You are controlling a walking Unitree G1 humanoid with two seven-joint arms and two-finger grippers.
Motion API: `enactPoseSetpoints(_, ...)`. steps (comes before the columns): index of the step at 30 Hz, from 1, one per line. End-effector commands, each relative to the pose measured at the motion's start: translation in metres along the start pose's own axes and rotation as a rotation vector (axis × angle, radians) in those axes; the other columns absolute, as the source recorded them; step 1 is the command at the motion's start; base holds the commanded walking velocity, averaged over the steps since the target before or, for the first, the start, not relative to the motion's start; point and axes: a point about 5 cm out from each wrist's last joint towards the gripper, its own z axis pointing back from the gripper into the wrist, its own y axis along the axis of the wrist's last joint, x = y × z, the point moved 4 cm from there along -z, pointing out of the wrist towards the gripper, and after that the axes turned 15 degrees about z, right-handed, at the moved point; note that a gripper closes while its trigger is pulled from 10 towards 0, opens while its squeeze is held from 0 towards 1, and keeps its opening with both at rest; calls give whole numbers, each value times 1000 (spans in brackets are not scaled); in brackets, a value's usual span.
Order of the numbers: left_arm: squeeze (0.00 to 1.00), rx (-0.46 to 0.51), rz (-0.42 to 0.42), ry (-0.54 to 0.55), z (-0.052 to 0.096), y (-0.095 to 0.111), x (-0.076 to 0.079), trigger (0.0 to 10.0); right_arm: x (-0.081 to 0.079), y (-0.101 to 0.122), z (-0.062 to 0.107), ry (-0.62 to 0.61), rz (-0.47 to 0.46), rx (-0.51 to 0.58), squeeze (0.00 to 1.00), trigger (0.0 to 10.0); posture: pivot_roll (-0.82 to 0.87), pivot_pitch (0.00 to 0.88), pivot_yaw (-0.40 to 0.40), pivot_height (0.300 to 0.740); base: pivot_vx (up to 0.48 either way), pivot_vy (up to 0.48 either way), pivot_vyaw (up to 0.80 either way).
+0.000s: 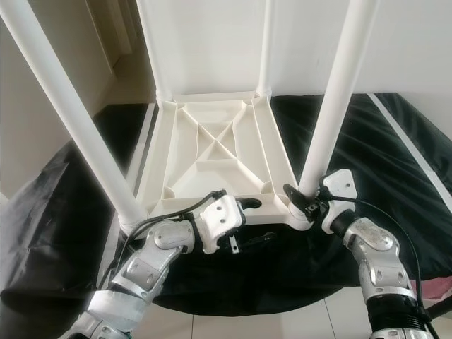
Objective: Building children table
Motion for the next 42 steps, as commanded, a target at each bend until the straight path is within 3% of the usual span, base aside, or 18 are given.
enactPoseSetpoints(1, 0, 5, 1, 108, 2, -2, -11, 10000, -13, -17, 5, 29, -34, -70, 0, 10000, -132, 0, 42, 740, 0, 0, 0)
enactPoseSetpoints(6, 0, 3, 0, 107, 1, -2, -11, 10000, -15, -13, 3, -18, -24, -75, 0, 10000, -137, 0, 43, 740, 0, 0, 0)
enactPoseSetpoints(11, 0, 3, 6, 101, 1, -3, -10, 10000, -20, -1, -3, -189, -44, -102, 0, 10000, -141, 0, 45, 740, 0, 0, 0)
enactPoseSetpoints(17, 0, 7, 6, 100, 1, -2, -9, 10000, -11, -3, 1, -314, -53, -169, 0, 10000, -138, 0, 41, 740, 0, 0, 0)
enactPoseSetpoints(21, 0, 16, 10, 125, 2, 0, -14, 10000, 0, -19, 18, -607, -126, -325, 0, 10000, -136, 0, 35, 740, 0, 0, 0)
enactPoseSetpoints(22, 0, 16, 10, 125, 2, 0, -14, 10000, 0, -19, 18, -607, -126, -325, 0, 10000, -136, 0, 35, 740, 0, 0, 0)
enactPoseSetpoints(27, 0, 17, 8, 124, 1, 1, -14, 10000, -19, -21, 23, -813, -236, -400, 0, 10000, -140, 0, 34, 740, 0, 0, 0)
enactPoseSetpoints(31, 0, 20, 8, 120, -1, 2, -14, 10000, -33, -17, 15, -834, -291, -408, 0, 10000, -141, 0, 34, 740, 0, 0, 0)
enactPoseSetpoints(33, 0, 27, 9, 122, -3, 4, -14, 10000, -44, -10, 5, -767, -300, -378, 0, 10000, -142, 0, 34, 740, 0, 0, 0)
enactPoseSetpoints(42, 0, 35, 9, 129, -4, 7, -16, 10000, -49, -3, 1, -738, -300, -388, 0, 10000, -130, 0, 23, 740, 0, 0, 0)
